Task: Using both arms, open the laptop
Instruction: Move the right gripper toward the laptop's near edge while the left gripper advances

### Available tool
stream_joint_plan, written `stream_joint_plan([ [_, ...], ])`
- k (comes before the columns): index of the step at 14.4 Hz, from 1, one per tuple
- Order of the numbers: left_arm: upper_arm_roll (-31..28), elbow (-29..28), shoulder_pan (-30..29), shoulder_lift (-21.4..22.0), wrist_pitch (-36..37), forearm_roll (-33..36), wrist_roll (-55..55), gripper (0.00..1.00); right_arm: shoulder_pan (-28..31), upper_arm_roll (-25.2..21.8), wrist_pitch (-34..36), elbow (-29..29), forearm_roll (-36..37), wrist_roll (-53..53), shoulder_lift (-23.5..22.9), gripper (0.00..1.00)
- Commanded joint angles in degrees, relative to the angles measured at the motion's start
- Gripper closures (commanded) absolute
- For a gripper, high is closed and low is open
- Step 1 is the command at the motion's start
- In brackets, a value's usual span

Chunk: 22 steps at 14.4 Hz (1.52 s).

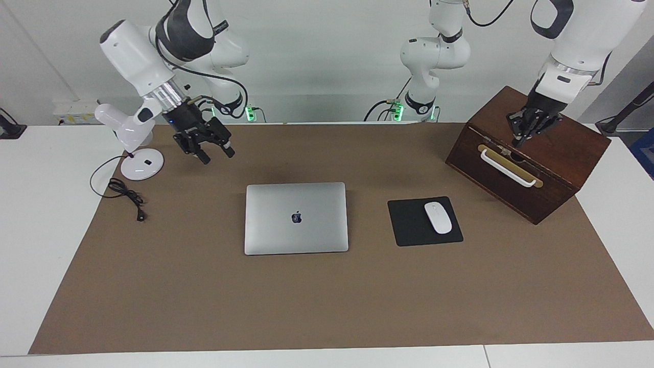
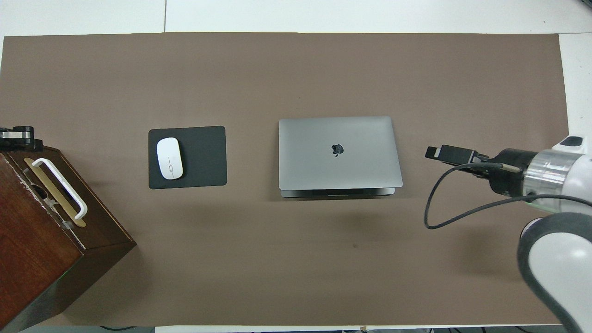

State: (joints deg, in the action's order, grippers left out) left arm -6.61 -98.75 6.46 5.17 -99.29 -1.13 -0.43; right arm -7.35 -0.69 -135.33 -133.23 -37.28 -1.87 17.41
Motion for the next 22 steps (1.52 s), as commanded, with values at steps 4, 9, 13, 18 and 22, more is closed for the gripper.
stream_joint_plan([
  [4,0.1,-2.4,-0.1,0.2,-5.6,-3.8,-0.4,1.00,-16.4,0.1,-25.6,-7.7,-22.6,-0.9,-0.9,0.00],
  [9,0.6,-11.7,0.7,2.6,-15.9,-4.1,-0.2,1.00,-30.0,0.1,-42.8,-6.5,-45.5,0.1,-8.3,0.00],
  [13,0.5,-22.8,5.1,6.2,-29.7,-4.4,-0.3,1.00,-32.9,0.2,-45.7,-5.6,-55.2,0.0,-10.2,0.00],
  [18,0.5,-38.4,11.4,10.6,-48.9,-4.4,-0.5,1.00,-35.4,0.3,-48.1,-5.5,-63.3,0.1,-10.3,0.00],
  [22,0.5,-49.1,17.2,11.2,-66.0,-4.4,-1.8,1.00,-35.5,0.3,-47.7,-5.5,-64.2,0.2,-11.9,0.00],
])
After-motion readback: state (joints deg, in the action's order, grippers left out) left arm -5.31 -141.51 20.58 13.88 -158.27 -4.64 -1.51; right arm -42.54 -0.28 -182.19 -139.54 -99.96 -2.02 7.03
